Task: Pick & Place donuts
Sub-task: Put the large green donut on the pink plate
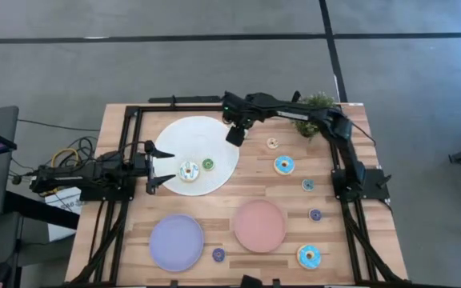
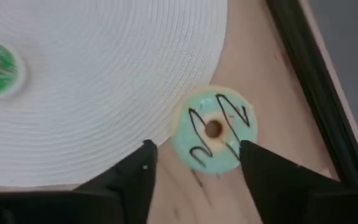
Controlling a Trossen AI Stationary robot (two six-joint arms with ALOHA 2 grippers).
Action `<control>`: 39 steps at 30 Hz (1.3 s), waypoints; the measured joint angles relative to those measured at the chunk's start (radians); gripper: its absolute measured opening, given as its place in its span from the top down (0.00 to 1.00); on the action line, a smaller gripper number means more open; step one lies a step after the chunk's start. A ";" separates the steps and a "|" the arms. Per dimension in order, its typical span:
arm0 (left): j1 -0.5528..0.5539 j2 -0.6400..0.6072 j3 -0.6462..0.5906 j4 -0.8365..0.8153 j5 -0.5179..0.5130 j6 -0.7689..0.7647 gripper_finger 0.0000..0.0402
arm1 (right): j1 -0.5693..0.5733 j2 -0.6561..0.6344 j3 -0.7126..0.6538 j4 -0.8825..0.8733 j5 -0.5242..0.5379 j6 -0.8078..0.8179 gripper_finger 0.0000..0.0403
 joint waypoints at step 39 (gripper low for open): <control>0.000 0.000 0.000 0.000 -0.002 0.000 0.15 | -0.009 0.126 0.005 -0.025 0.029 -0.259 0.48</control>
